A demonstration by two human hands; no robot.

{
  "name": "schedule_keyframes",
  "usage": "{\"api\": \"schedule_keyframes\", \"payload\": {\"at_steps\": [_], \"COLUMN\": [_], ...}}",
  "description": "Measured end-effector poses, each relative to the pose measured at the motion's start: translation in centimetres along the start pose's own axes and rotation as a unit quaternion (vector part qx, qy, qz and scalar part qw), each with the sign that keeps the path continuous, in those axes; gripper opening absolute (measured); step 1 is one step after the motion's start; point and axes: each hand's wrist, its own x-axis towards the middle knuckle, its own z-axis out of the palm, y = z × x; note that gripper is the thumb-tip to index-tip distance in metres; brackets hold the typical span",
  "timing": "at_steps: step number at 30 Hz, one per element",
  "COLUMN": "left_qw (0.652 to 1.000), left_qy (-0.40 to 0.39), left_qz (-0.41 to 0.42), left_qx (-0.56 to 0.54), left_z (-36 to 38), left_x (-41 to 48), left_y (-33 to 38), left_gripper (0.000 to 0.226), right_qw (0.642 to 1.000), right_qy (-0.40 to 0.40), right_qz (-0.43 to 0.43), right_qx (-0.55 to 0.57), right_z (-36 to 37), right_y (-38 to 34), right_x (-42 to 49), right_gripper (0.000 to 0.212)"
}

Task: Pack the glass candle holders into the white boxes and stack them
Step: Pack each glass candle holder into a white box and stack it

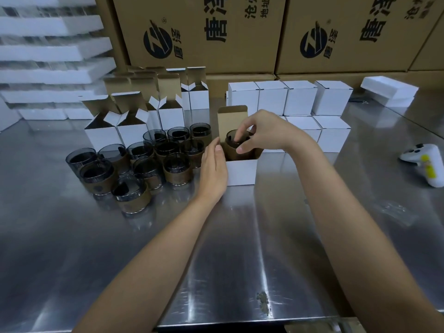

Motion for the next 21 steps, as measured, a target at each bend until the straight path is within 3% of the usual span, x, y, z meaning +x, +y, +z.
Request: {"api": "schedule_keyframes", "payload": {"at_steps": [7, 14, 21], "left_qw": [1.000, 1.000, 1.000], "left_qy": [-0.001, -0.008, -0.011], "left_qz": [0.004, 0.002, 0.001], "left_qx": [0.017, 0.013, 0.013], "left_z": [0.1, 0.2, 0.2], "left_x": [0.0, 0.1, 0.2], "left_y": [0.2, 0.0, -0.1], "left_gripper": [0.043, 0.044, 0.043], "right_qw": [0.997, 0.997, 0.989], "right_qy": [-0.046, -0.060, -0.132], "right_qz": [-0.005, 0.029, 0.037], "right_qx": [-0.056, -0.039, -0.055], "right_z": [1.2, 1.7, 1.4], "right_y": [0.7, 0.7, 0.7], "right_x": [0.6, 0.9, 0.8], "right_gripper": [0.015, 0.014, 0.021]}}
